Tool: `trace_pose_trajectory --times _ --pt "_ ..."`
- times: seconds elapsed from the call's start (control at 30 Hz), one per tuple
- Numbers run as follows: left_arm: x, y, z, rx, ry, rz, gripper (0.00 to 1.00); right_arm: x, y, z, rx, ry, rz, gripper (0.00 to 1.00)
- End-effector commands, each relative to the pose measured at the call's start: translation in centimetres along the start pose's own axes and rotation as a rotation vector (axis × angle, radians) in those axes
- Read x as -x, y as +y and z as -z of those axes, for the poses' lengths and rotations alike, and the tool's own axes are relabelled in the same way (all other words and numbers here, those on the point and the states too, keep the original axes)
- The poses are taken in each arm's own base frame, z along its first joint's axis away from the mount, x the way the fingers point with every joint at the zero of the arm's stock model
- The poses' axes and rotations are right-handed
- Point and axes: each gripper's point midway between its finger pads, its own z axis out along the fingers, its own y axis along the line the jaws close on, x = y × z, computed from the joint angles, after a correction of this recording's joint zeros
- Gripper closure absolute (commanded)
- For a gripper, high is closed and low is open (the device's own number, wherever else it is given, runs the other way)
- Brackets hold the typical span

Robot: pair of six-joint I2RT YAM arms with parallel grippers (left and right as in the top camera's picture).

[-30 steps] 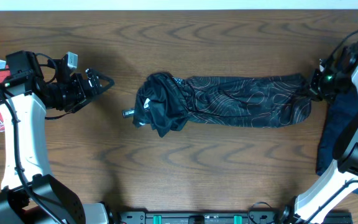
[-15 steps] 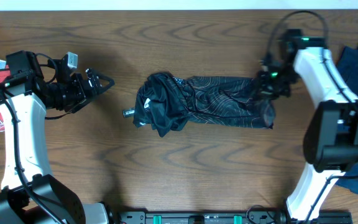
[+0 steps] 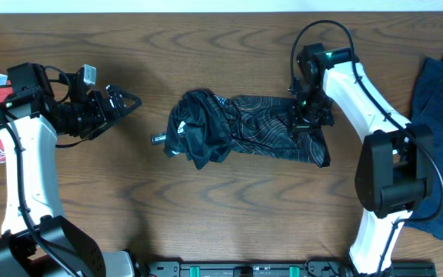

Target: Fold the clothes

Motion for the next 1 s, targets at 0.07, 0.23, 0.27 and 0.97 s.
trace_pose_trajectory --times 0.07,0.23,0.27,0.97 --pt "0.1 -0.3 0.2 -0.013 -0.006 -0.018 0.02 0.6 0.6 0.0 -0.050 -0.034 -0.023 0.99" --pt "0.2 -0.3 0.2 -0.013 -0.007 -0.018 0.02 2.3 1.7 0.9 -0.069 -0.111 -0.024 0.99" --pt "0.2 -0.3 0.2 -0.013 -0.007 -0.019 0.02 2.6 2.0 1.1 -0.064 -0.129 -0.019 0.99" --pt "0.5 -0.3 0.2 -0.013 -0.019 -0.031 0.01 2.1 7.5 -0.5 -0.065 -0.124 0.123 0.89"
